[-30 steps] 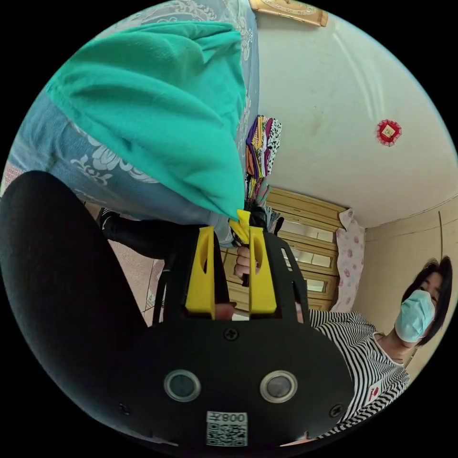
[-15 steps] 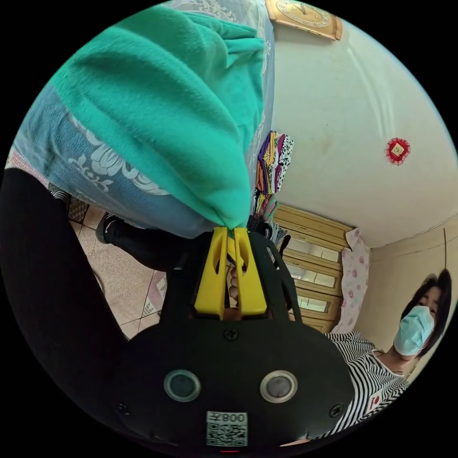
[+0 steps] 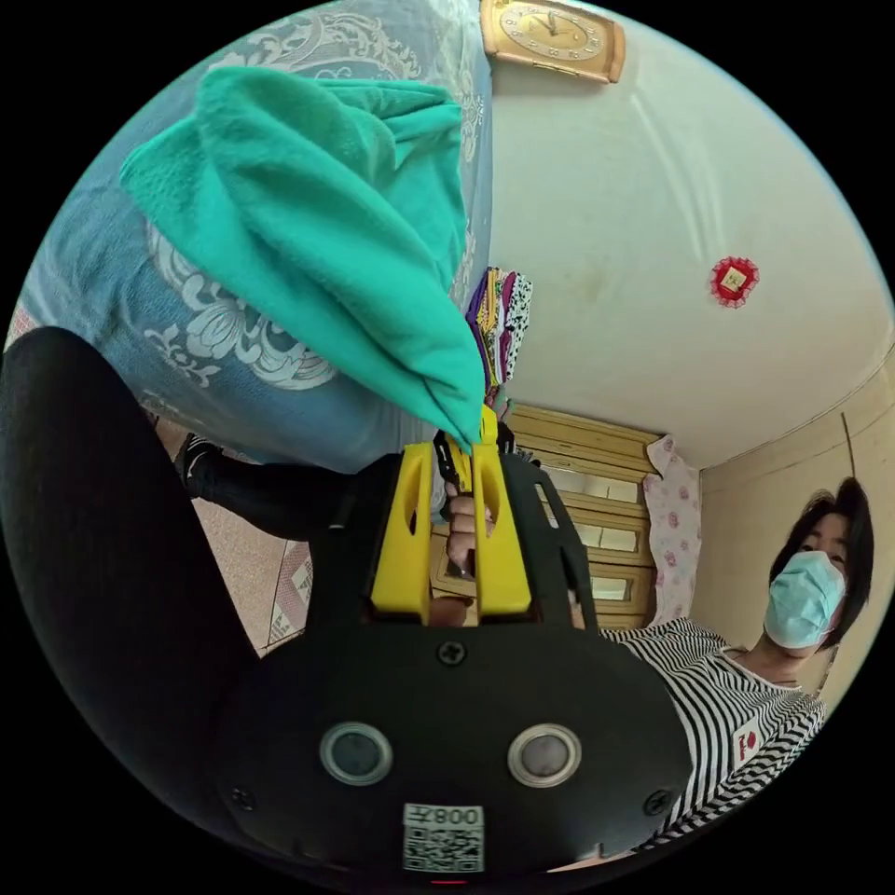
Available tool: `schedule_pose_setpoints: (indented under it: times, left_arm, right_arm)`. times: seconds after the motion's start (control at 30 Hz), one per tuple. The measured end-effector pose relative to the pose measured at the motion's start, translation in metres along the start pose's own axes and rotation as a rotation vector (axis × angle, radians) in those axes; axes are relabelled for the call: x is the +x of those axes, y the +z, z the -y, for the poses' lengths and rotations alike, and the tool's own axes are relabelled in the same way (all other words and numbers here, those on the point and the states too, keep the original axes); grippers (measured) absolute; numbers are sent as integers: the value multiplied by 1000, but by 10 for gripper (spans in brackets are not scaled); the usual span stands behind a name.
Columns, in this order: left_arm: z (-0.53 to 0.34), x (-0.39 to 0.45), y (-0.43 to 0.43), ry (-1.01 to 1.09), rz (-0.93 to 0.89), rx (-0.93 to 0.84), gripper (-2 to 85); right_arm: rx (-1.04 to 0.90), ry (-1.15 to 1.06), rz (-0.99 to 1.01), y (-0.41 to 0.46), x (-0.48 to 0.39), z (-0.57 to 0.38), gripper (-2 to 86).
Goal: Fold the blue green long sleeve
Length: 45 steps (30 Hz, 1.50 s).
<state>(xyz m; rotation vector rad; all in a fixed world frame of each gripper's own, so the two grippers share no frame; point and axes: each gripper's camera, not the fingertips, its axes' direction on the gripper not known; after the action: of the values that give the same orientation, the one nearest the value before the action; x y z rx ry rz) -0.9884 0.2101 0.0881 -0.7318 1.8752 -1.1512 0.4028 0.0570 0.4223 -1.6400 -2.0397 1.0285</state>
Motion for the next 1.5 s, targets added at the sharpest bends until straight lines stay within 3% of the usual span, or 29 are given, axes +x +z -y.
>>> schedule_pose_setpoints:
  times: [0.47, 0.8, 1.07, 1.5]
  left_arm:
    - [-18, -12, -65, 2, -221, 266, 171]
    - [-34, -27, -90, -94, -255, 446, 145]
    - [-53, -24, -94, -91, -181, 444, 52]
    - [-116, -4, -75, -46, -71, 341, 28]
  right_arm:
    - [-21, -109, 12, 15, -66, -2, 49]
    - [-4, -86, 32, 26, -69, -20, 46]
    - [-15, -87, 12, 42, -72, -34, 45]
    - [-17, -39, -48, 48, -57, -98, 45]
